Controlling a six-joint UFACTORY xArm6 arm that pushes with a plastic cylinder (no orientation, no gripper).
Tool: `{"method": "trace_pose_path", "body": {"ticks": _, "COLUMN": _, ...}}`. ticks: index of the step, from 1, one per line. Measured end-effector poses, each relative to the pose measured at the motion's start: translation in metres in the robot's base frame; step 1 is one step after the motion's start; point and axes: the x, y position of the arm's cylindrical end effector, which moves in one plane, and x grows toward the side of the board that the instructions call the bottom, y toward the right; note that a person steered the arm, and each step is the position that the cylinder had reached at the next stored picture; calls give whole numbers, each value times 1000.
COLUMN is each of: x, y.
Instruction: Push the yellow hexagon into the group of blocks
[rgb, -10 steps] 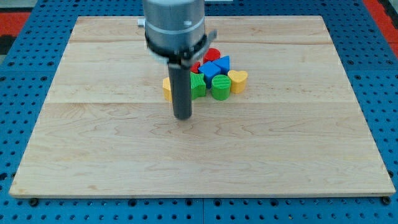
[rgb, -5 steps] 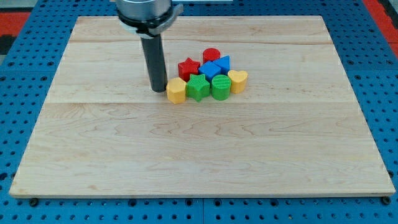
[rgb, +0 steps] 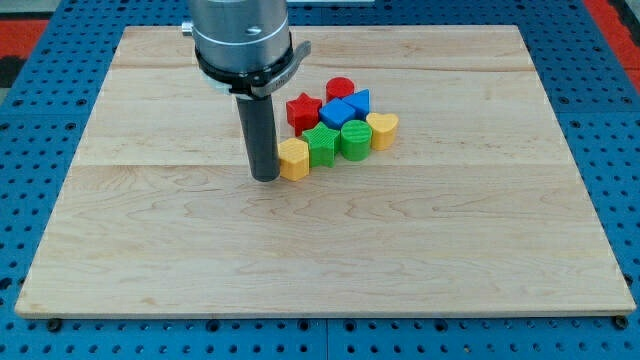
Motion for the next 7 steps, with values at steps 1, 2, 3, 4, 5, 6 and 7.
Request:
{"method": "trace_pose_path", "body": {"ticks": 1, "x": -21, "y": 0}}
{"method": "trace_pose_path", "body": {"ticks": 2, "x": -41, "y": 0}}
{"method": "trace_pose_path", "body": {"ticks": 3, "x": -60, "y": 0}}
{"method": "trace_pose_path", "body": {"ticks": 4, "x": -67, "y": -7}}
{"method": "trace_pose_path", "body": {"ticks": 5, "x": -61, "y": -13}}
{"method": "trace_pose_path", "body": {"ticks": 6, "x": -29, "y": -13}}
{"method": "trace_pose_path", "body": {"ticks": 7, "x": 22, "y": -13}}
